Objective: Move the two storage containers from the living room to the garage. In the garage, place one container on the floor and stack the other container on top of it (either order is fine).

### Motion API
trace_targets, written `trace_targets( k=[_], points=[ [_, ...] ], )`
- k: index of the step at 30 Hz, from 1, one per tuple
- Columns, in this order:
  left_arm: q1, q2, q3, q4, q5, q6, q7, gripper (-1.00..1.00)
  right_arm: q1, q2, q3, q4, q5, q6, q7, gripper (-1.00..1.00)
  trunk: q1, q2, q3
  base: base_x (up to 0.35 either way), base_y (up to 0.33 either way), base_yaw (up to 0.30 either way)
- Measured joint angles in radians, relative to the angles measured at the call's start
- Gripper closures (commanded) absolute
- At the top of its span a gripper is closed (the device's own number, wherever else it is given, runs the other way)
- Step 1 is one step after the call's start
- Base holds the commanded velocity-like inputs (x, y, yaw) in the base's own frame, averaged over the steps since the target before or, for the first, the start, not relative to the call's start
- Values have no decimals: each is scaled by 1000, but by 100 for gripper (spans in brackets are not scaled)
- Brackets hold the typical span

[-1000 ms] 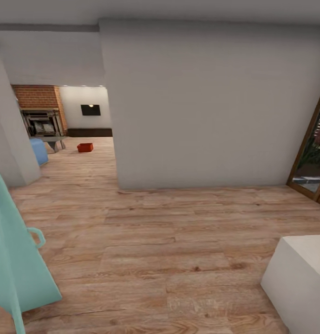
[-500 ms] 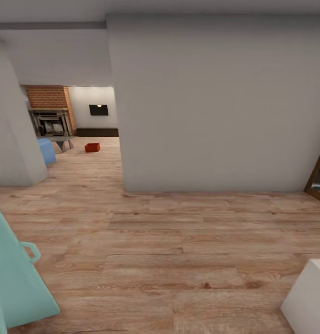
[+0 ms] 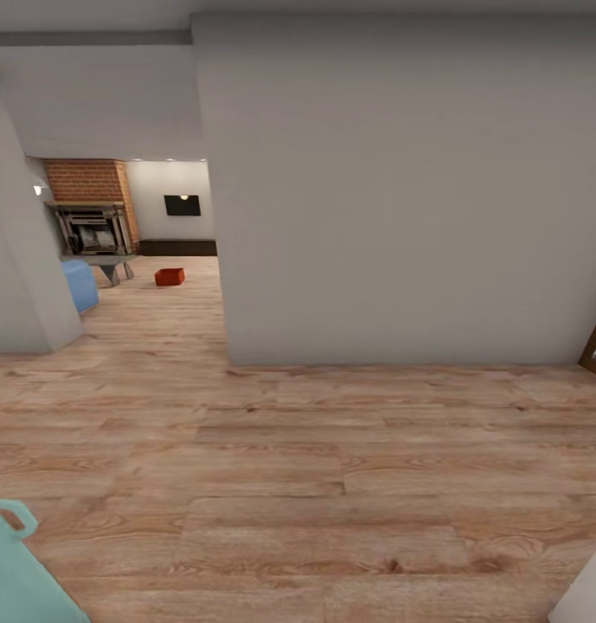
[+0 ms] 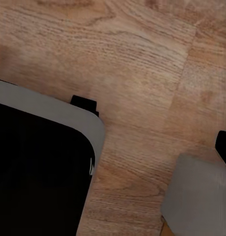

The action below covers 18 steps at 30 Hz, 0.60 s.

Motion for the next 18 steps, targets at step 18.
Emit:
trace_targets(
  k=[18],
  points=[
    [0,1,1,0,1,7,0,-100,0,-2,0,0,0,0,2,-100,0,0,0,325,0,0]
  ],
)
